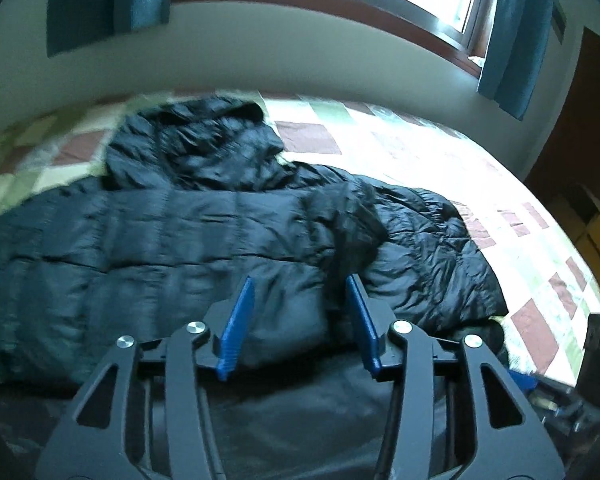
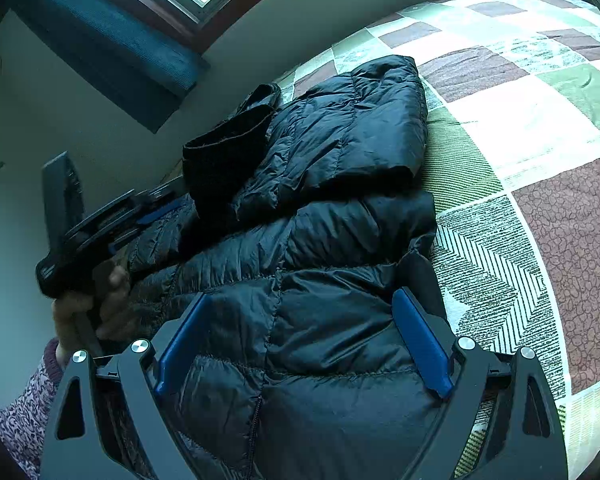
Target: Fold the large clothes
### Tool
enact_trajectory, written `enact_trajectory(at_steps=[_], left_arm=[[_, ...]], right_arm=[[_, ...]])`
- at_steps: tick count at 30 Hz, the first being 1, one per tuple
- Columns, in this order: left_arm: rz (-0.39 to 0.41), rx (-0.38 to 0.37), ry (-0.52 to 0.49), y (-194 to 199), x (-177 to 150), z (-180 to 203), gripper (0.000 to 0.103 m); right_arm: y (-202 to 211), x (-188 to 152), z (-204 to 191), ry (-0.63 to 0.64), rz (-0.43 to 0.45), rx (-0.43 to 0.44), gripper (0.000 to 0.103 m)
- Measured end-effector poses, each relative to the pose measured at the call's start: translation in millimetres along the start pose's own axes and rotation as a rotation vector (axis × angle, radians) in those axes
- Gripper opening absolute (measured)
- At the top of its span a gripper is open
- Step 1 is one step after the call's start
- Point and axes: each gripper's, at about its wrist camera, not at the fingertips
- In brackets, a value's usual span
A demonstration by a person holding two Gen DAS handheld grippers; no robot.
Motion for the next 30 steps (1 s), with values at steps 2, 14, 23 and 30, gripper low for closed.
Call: enact_trajectory(at_steps=[2, 14, 23, 30], left_arm=[[0.012, 0.018, -0.012, 15.5, -1.3, -13.8, 0.051], [0.066, 0.223, 0.091, 70.2, 9.6, -190.9, 0.056], [-0.041, 0.221, 0.26, 36.0, -5.0, -267.3, 0.056], [-0.08, 0.218, 0.227, 18.5, -11.1, -272.3, 0.056]], right_arm=[[2.3, 1.9, -3.9, 0.006, -0.013, -0.026, 0.09], [-29.2, 89.8, -75.4, -0.016, -0.029, 0.247, 0.09], [-116.5, 105.2, -40.8, -0.17, -0.161, 0.21, 0.089], [-119.2, 100.8, -40.5, -0.159, -0.182, 0.218, 0.089]])
Point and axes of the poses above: each gripper's, at about its wrist camera, not at the fingertips, and y roughly against the way its jaws point, z to its right, x to its top, and after that the axes turned 4 degrees about y, right-handed
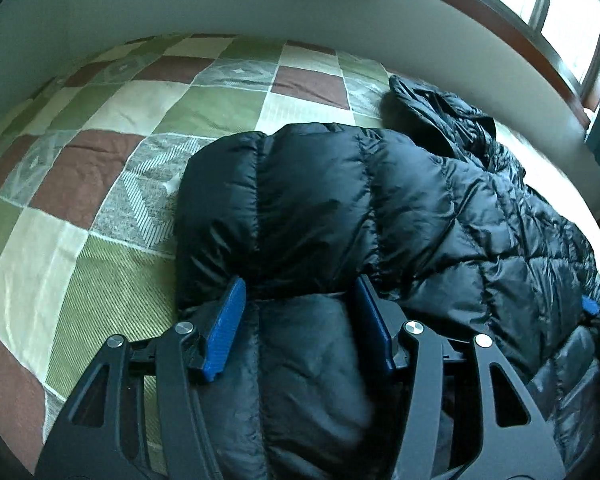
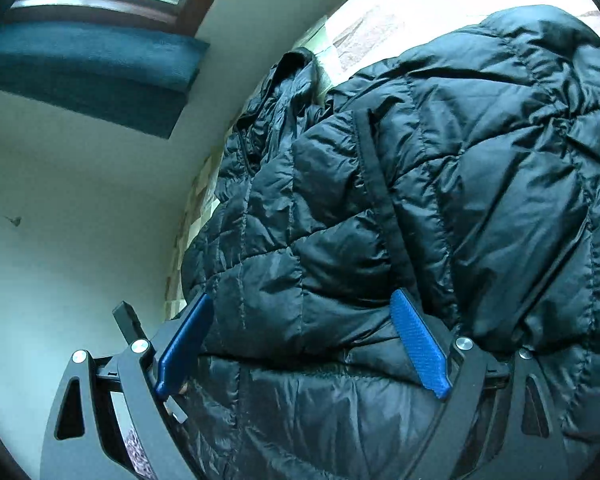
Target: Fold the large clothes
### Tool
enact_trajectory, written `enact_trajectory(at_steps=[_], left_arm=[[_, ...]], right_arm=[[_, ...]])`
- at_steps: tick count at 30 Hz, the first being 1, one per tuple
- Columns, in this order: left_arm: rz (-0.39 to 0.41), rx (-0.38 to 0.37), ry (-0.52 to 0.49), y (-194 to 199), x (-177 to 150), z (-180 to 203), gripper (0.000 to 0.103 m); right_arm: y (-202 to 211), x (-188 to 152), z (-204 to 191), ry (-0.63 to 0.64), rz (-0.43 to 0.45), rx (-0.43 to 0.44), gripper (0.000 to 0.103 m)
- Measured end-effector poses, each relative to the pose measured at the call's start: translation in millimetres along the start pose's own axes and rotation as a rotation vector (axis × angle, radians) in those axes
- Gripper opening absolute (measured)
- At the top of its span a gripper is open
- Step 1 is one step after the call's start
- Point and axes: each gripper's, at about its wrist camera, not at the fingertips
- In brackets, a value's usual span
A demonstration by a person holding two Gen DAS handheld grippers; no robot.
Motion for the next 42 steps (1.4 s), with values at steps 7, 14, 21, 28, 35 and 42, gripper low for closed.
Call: enact_trajectory(at_steps=[7, 14, 21, 28, 35, 42], left_arm=[[0.041, -0.078, -0.074, 38.5, 23.9, 12.7, 0.056], [0.023, -0.171, -0.123, 2.4, 80.0, 41.7, 0.061], [-0.073, -0.247, -0.092, -79.4, 138.3, 83.4, 0.062], [-0.139, -0.339, 0.084, -147.3, 186.2, 93.9, 0.062], [-0.146, -0.372, 0.158, -183.6, 210.1, 95.8, 0.061], [-0.168, -0.387, 0.138, -206.2, 212.5, 112.7, 0.008]], right_arm=[[33.0, 27.5, -27.4, 0.089, 0.052, -0.007, 0.089], [8.7, 104.1, -22.9, 0.139, 0.059, -0.064, 0.089], [-67.2, 191.4, -10.4, 0.097, 0.023, -0.056, 0.089], [-127.8, 247.2, -3.0, 0.063, -0.001, -0.02, 0.089], [-167.7, 276.1, 7.0, 0.016, -0.001, 0.028, 0.082], [-189.7, 274.2, -17.1, 0.133, -0.032, -0.063, 0.018]])
Point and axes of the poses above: each gripper's, at about its wrist camera, not at the fingertips, and y roughly against the way its jaws point, z to its right, x to its top, and after that the axes turned 4 degrees about y, right-handed
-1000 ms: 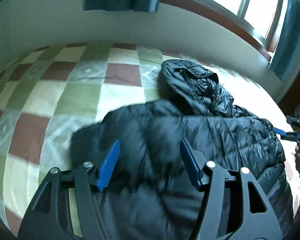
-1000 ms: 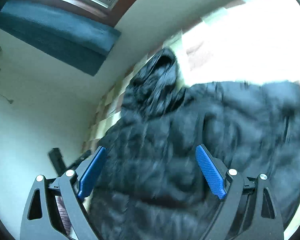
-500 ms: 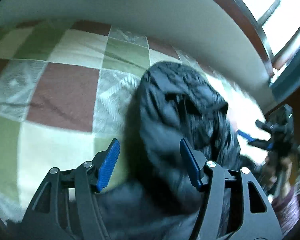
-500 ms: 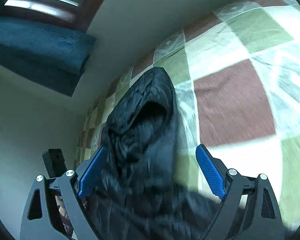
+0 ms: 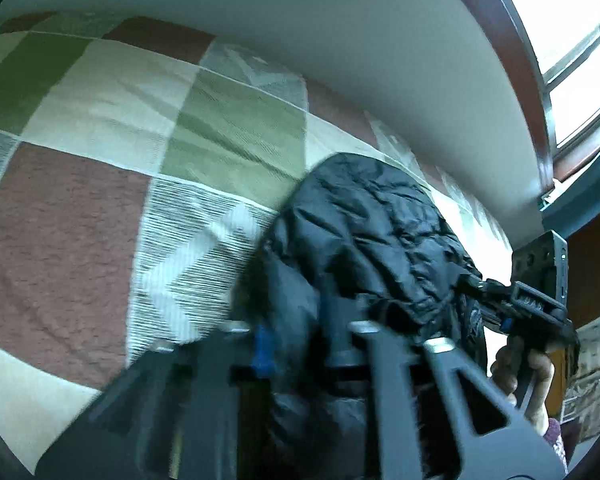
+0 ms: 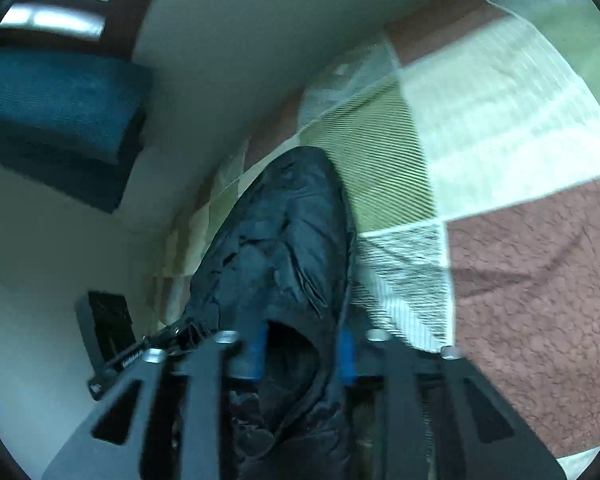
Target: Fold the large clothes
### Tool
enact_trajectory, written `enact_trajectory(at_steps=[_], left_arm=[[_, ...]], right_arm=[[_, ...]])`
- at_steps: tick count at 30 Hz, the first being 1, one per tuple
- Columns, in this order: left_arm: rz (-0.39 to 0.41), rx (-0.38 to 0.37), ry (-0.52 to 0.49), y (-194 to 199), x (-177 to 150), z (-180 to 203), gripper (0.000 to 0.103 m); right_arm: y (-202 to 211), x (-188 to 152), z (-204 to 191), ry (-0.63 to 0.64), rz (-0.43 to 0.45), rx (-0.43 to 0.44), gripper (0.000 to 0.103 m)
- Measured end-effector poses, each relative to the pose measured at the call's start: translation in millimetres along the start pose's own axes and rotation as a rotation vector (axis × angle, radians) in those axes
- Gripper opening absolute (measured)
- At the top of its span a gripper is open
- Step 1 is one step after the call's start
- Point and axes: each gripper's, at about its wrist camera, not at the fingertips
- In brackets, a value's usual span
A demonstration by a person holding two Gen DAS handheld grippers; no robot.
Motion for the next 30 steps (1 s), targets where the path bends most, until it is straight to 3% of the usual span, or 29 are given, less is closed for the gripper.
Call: enact_trajectory(at_steps=[6, 11, 18, 30], left_arm=[[0.103, -0.04, -0.084, 41.0, -16.7, 23.8, 0.005], [0.142, -0.101, -0.115, 84.8, -39.8, 36.6, 0.005], [0.153, -0.09, -0.22, 128.4, -93.8, 50.6, 0.005], [0.106, -0.059, -0.196, 157.6, -177.5, 26.7, 0.005]], right_arm=[[33.0, -22.2, -64.1, 0.249, 0.062, -0.159, 0.013], [71.6, -54.2, -95.3, 0.363, 0.11, -0.205, 0.013], [115.9, -124.2, -131.9, 0.51, 0.129, -0.278, 0.013], [139.4, -199.3, -109.3, 0.473, 0.091, -0.283, 0.013]])
Point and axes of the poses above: each gripper's, at about its wrist camera, not at the fingertips, and y roughly against the way its jaws point, z to its right, x to its top, and after that the axes turned 4 degrees about y, right-handed
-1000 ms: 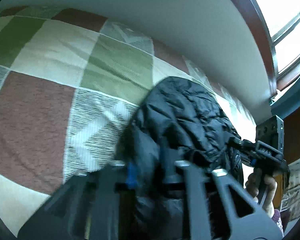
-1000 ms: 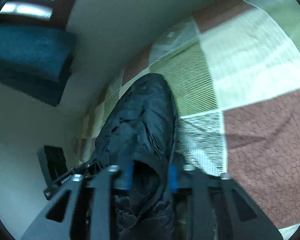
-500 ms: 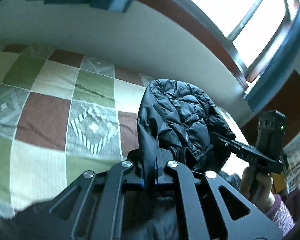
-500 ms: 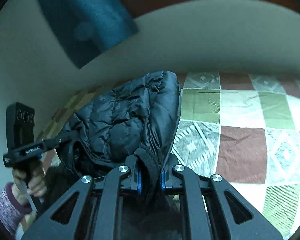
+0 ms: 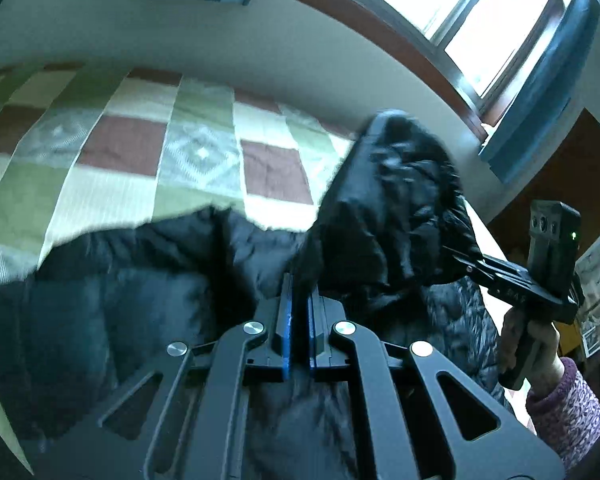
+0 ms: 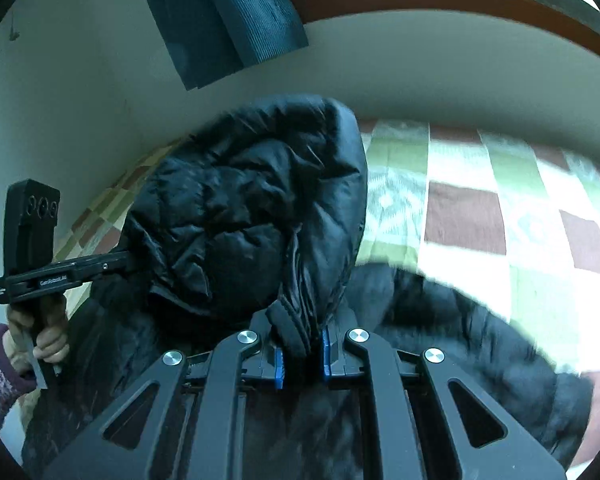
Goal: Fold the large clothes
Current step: 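Fold the lifted hood end toward the hem with both tools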
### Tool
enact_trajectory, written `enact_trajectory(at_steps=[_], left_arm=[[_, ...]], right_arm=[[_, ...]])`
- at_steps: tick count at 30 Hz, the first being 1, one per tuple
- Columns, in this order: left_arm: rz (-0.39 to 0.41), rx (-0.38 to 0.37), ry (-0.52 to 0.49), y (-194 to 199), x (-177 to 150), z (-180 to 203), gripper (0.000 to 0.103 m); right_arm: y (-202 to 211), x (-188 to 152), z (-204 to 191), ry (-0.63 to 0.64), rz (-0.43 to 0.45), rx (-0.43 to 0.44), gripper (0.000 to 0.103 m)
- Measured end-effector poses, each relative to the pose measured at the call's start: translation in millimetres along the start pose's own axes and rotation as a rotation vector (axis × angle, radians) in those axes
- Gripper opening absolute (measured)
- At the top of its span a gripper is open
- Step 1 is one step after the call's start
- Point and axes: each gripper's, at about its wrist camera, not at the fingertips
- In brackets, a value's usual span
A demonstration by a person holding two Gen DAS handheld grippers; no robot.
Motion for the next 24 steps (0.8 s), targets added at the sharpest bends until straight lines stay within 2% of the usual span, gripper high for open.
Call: enact_trajectory(at_steps=[3, 5, 9, 11, 13, 15, 17, 19, 20, 22, 23, 24], left_arm=[[-0.021, 0.001, 0.021, 5.2, -17.9, -5.2, 0.005], [-0.029, 0.008, 0.026, 9.6, -27.1, -6.3, 0.005], [-0.042, -0.01, 0.057, 26.0, -52.9, -10.0, 0.005], [-0.058, -0.031, 0.08, 33.3, -66.4, -9.9, 0.006], [-0.072, -0.07, 0.083, 43.2, -83.1, -2.0, 0.008], [-0.073, -0.097, 0.076, 49.1, -92.4, 7.3, 0.016], [-0.071, -0.136, 0.078, 52.0, -97.5, 18.5, 0.031], [-0.067, -0.176, 0.097, 49.7, -97.4, 29.5, 0.036], [-0.067, -0.192, 0.107, 46.9, -95.6, 33.6, 0.04], [-0.069, -0.2, 0.125, 35.6, -91.7, 41.7, 0.042], [-0.072, -0.196, 0.134, 30.9, -92.7, 44.9, 0.042], [-0.08, -0.188, 0.152, 22.8, -92.2, 45.7, 0.042]], right_arm=[[5.8, -19.5, -2.5, -0.009, -0.023, -0.007, 0.018], [12.9, -30.2, -3.8, -0.012, -0.029, -0.007, 0.027], [41.0, -57.3, 0.0, -0.058, -0.035, 0.015, 0.054], [56.3, -70.1, 6.5, -0.114, -0.032, 0.059, 0.059], [68.9, -82.2, 16.5, -0.202, -0.028, 0.15, 0.063], [74.2, -90.8, 25.7, -0.3, -0.022, 0.245, 0.064], [75.8, -97.4, 32.7, -0.389, 0.002, 0.328, 0.065], [72.0, -99.0, 40.3, -0.481, 0.029, 0.4, 0.065], [69.8, -98.5, 41.2, -0.507, 0.034, 0.418, 0.065], [58.7, -95.4, 33.7, -0.521, 0.025, 0.426, 0.065], [52.9, -92.5, 29.3, -0.515, 0.014, 0.413, 0.065], [48.0, -92.1, 24.1, -0.51, 0.002, 0.381, 0.059]])
Point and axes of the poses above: each gripper's, at about its wrist camera, not at the fingertips, and y roughly against the way its jaws point, z to its right, x to its top, and after that the axes turned 4 degrees about y, right-handed
